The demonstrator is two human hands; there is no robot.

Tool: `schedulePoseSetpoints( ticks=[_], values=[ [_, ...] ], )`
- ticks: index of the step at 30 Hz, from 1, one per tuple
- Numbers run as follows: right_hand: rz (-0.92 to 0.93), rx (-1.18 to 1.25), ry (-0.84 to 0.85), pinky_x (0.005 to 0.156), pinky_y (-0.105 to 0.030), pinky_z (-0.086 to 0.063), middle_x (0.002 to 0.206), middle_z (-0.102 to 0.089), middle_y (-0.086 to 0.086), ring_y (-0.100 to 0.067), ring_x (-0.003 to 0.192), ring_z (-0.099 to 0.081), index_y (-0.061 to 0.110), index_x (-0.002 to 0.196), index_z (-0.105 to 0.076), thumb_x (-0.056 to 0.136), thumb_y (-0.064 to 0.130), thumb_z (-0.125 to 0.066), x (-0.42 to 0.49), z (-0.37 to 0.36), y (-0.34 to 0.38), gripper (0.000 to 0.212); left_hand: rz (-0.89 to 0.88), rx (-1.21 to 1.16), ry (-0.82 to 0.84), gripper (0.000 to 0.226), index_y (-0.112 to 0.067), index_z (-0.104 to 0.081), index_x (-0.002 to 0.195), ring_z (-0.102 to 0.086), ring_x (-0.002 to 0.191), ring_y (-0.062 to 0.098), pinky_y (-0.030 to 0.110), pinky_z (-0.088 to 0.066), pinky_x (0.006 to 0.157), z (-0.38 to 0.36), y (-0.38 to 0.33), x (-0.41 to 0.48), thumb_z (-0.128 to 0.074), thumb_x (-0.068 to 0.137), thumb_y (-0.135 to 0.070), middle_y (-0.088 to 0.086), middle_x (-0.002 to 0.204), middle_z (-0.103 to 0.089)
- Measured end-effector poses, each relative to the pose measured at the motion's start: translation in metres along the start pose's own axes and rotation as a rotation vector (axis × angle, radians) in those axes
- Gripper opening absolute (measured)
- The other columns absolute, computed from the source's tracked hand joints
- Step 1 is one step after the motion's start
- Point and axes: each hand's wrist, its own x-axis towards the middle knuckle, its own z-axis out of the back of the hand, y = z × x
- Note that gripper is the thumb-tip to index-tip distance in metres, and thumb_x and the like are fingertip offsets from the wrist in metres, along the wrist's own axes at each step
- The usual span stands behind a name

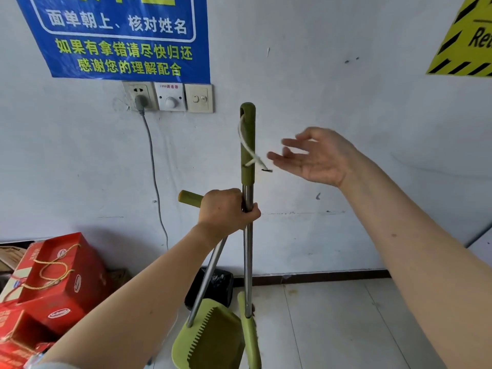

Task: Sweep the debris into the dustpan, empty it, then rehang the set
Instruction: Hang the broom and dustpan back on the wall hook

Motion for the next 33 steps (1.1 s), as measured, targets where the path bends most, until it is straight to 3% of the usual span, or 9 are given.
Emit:
schedulePoseSetpoints(
  ticks=[3,5,8,10,13,17,20,25,33],
  values=[
    [-0.004,-0.273,-0.131,0.087,-0.046,-0.055,0.099,-0.063,-0.018,-0.033,0.095,-0.069,0.006,0.113,-0.059,0.086,0.006,-0.062,0.015,0.042,-0.024,0.027,-0.016,-0.003,-0.021,0.045,-0.022,-0.053,0.051,-0.052,0.046,0.008,0.024,-0.044,0.047,0.006,0.007,0.008,-0.043,0.072,-0.06,-0.007,0.051,-0.052],
    [-0.134,-0.571,-0.016,0.095,-0.042,-0.05,0.119,-0.063,-0.014,-0.025,0.108,-0.063,0.011,0.124,-0.056,0.085,0.009,-0.07,0.029,0.056,-0.061,0.041,-0.066,-0.018,-0.066,0.044,-0.023,-0.046,0.048,-0.048,0.044,0.008,0.02,-0.035,0.044,0.013,0.009,0.016,-0.043,0.07,-0.061,-0.007,0.049,-0.049],
    [-0.28,-0.944,0.155,0.114,-0.039,-0.029,0.152,-0.035,-0.004,-0.019,0.137,-0.036,0.023,0.144,-0.037,0.08,0.016,-0.079,0.052,0.057,-0.114,0.077,-0.152,-0.029,-0.122,0.044,-0.021,-0.041,0.047,-0.047,0.042,0.01,0.018,-0.029,0.043,0.027,0.007,0.032,-0.044,0.069,-0.059,-0.006,0.047,-0.048],
    [-0.221,-1.011,0.214,0.115,-0.034,-0.019,0.16,-0.017,0.003,-0.017,0.145,-0.018,0.03,0.153,-0.019,0.075,0.024,-0.083,0.066,0.049,-0.133,0.101,-0.189,-0.057,-0.14,0.044,-0.022,-0.038,0.046,-0.047,0.041,0.009,0.019,-0.031,0.044,0.038,0.007,0.042,-0.046,0.068,-0.059,-0.006,0.045,-0.046],
    [-0.089,-0.897,0.283,0.108,-0.03,-0.016,0.161,-0.014,0.004,-0.015,0.147,-0.011,0.036,0.153,-0.011,0.076,0.026,-0.08,0.08,0.038,-0.14,0.104,-0.214,-0.112,-0.138,0.043,-0.024,-0.033,0.046,-0.044,0.04,0.008,0.019,-0.029,0.043,0.054,0.008,0.054,-0.047,0.068,-0.058,-0.007,0.042,-0.042],
    [-0.009,-0.821,0.304,0.106,-0.028,-0.023,0.147,-0.041,0.009,-0.009,0.139,-0.033,0.032,0.138,-0.045,0.073,0.031,-0.08,0.093,0.023,-0.137,0.074,-0.186,-0.23,-0.105,0.043,-0.024,-0.03,0.045,-0.042,0.038,0.007,0.018,-0.028,0.043,0.063,0.017,0.061,-0.05,0.067,-0.055,-0.008,0.039,-0.037],
    [0.052,-0.856,0.304,0.094,-0.022,-0.04,0.119,-0.064,0.001,-0.008,0.113,-0.059,0.017,0.123,-0.062,0.071,0.029,-0.081,0.097,0.016,-0.133,0.057,-0.156,-0.314,-0.049,0.042,-0.024,-0.033,0.045,-0.044,0.039,0.008,0.017,-0.031,0.043,0.065,0.025,0.064,-0.052,0.068,-0.054,-0.007,0.04,-0.04],
    [0.139,-0.845,0.237,0.094,-0.031,-0.045,0.089,-0.058,0.002,-0.012,0.09,-0.058,0.021,0.103,-0.06,0.07,0.027,-0.08,0.099,0.012,-0.137,0.039,-0.18,-0.491,0.018,0.041,-0.01,-0.046,0.053,-0.051,0.046,0.013,0.032,-0.048,0.048,0.069,0.026,0.07,-0.053,0.072,-0.045,-0.001,0.049,-0.051],
    [0.394,-0.813,-0.075,0.06,-0.025,-0.035,0.063,-0.038,0.002,-0.015,0.061,-0.038,0.017,0.072,-0.042,0.073,0.021,-0.068,0.091,0.002,-0.144,0.027,-0.06,-0.693,-0.022,0.031,-0.009,-0.061,0.074,-0.059,0.084,0.023,0.046,-0.048,0.087,0.077,0.01,0.071,-0.057,0.073,-0.04,0.006,0.079,-0.063]
  ],
)
